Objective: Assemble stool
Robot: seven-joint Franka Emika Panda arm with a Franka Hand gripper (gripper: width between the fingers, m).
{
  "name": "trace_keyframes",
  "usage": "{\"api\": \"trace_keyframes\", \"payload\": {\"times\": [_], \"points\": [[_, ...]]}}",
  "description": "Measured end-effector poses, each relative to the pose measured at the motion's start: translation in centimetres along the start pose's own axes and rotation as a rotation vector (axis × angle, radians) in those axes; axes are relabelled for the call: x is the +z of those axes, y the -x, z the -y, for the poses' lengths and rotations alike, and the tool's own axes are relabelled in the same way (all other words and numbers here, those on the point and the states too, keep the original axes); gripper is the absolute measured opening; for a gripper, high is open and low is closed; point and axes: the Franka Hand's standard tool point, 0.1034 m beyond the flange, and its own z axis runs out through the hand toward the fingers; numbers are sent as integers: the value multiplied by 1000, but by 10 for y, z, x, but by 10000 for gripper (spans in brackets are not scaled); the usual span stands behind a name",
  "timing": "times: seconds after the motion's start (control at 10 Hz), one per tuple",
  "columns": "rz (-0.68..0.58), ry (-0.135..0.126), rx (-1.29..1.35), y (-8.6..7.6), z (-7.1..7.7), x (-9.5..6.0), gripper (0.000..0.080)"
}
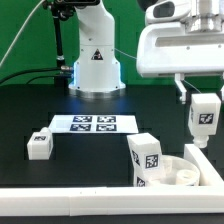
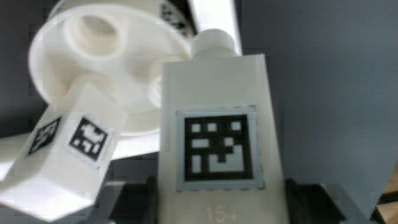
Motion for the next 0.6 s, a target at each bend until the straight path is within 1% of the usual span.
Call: {"api": "trace_keyframes", "payload": {"times": [0.1, 0.2, 0.3, 0.4, 0.6], "points": [[-5, 1, -39, -8, -6, -3, 338], [-15, 6, -51, -30, -13, -8, 338], [-34, -6, -52, -36, -7, -11, 338], [-24, -5, -58, -30, -6, -9, 338], [-23, -5, -52, -30, -7, -9, 338]]}}
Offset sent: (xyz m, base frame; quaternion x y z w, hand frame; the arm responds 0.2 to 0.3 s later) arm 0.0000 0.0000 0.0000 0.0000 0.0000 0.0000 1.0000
